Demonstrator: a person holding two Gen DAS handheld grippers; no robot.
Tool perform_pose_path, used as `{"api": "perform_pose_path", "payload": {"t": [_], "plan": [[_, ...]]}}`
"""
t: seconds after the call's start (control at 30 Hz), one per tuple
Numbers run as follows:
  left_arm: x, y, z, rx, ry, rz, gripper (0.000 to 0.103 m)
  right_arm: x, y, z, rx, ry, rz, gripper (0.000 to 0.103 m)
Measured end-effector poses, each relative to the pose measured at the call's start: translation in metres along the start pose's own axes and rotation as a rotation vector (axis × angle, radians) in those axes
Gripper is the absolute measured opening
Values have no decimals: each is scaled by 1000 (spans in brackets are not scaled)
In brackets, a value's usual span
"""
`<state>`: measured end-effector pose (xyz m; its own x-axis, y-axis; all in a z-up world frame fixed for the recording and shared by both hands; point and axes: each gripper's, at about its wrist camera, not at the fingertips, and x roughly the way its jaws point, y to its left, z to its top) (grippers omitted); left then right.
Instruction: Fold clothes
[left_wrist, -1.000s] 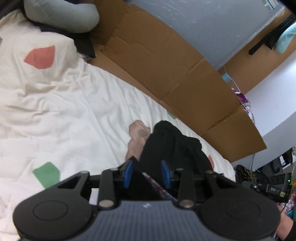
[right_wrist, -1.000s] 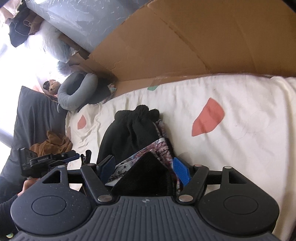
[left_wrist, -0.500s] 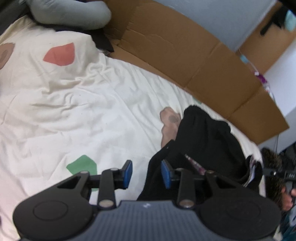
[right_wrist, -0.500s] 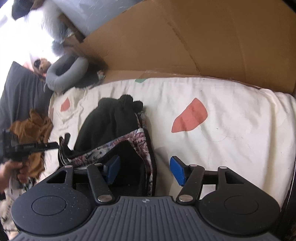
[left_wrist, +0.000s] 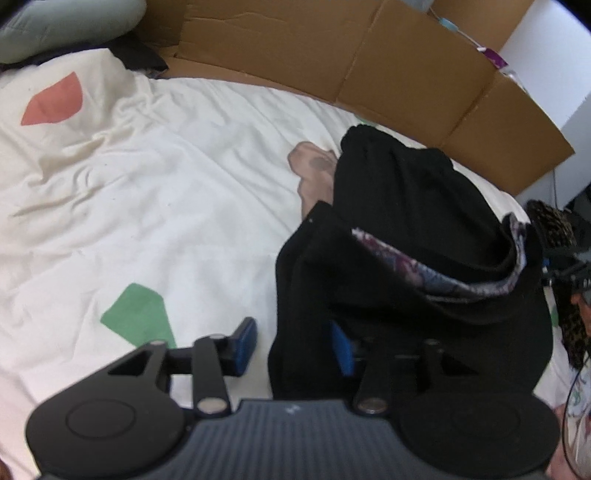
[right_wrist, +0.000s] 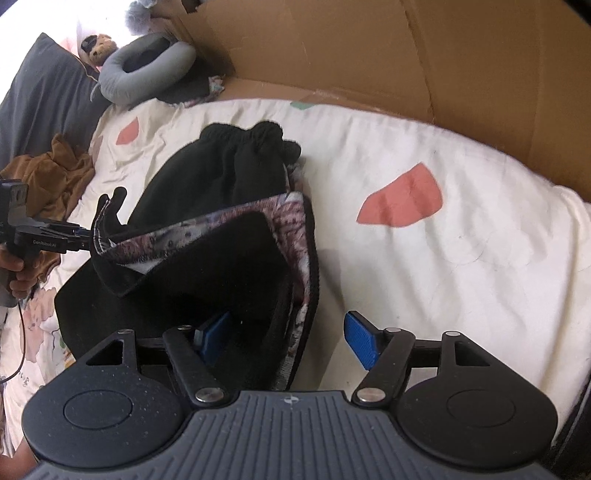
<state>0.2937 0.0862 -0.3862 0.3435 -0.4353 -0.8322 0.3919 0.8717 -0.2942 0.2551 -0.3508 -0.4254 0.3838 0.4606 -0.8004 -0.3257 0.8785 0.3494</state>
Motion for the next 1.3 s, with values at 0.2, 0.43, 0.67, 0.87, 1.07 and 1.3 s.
{"api": "perform_pose_path", "payload": {"t": [0.2, 0.43, 0.67, 0.87, 1.07, 1.3], "plan": [[13, -3, 8, -17, -23, -21, 55, 10, 8, 4, -29, -3, -3, 73], [20, 0, 16, -60, -47, -47, 56, 10, -6, 18, 53, -69, -22, 73], [25, 5, 24, -101, -83, -60, 53, 11, -24, 24, 132, -91, -22, 68], [19, 4, 27, -88, -104, -57, 43, 2, -23, 25, 132, -109, -31, 60], [11, 6, 27, -94, -121, -44, 32, -19, -26, 24, 144, -173, -58, 59], [13, 6, 29, -108, -119, -39, 32, -12, -21, 27, 154, -153, -2, 34]]}}
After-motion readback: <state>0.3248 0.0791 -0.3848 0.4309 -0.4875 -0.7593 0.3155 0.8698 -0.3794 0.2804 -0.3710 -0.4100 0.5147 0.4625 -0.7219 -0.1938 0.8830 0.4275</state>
